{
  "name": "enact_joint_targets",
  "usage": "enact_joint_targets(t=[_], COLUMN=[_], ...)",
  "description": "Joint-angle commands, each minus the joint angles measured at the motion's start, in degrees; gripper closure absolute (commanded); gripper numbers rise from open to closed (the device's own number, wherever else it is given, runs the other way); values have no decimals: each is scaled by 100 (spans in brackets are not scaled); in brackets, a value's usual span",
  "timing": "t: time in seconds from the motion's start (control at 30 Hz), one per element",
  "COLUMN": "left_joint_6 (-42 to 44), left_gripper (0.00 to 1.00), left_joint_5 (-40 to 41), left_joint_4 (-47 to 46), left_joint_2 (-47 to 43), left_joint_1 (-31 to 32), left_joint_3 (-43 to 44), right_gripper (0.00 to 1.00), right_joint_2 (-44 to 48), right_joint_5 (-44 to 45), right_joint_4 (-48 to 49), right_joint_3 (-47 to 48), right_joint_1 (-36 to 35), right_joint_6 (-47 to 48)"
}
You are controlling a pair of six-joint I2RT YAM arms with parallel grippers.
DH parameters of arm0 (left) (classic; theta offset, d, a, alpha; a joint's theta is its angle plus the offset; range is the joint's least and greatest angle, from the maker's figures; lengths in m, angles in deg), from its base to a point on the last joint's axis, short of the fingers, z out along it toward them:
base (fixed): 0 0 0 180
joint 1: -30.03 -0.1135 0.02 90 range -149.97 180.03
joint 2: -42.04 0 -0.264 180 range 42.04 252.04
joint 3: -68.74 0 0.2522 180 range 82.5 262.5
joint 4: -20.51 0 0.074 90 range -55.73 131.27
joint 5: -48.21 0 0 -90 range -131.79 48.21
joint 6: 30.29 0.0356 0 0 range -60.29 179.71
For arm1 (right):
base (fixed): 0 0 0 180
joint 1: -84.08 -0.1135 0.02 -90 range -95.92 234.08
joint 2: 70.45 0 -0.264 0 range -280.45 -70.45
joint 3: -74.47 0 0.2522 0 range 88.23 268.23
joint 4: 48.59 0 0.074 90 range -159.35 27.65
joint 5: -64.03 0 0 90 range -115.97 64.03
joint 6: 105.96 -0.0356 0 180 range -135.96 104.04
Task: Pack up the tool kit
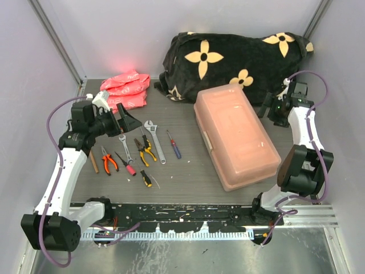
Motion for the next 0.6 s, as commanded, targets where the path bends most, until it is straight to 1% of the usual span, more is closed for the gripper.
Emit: enact_joint_targets(t=[0.0, 0.13, 0.23, 0.43, 0.57], left_joint_6=[-306, -440, -705, -1090, -1269], left_gripper=[2, 2, 2, 2, 2], left_joint_5=[-199, -215, -235, -63, 150], left_joint_4=[-474, -524, -646, -1051, -1314], left_joint_2=[-35, -60, -70, 192, 791], left_joint_1=[60, 88, 196, 827, 1237], left_joint_3=[64, -42, -219, -598, -407], right_gripper=[11, 11, 10, 9, 9], right_joint_2=[646, 1026, 1292, 1655, 1826], right_joint_5=[-650, -557, -480, -457, -542], right_joint_4=[-93, -75, -66, -182, -200], right_joint_3=[-353, -653, -813, -992, -1180], right_joint_1=[-485, -697, -724, -724, -725], right_joint_6=[-90, -262, -331, -338, -407])
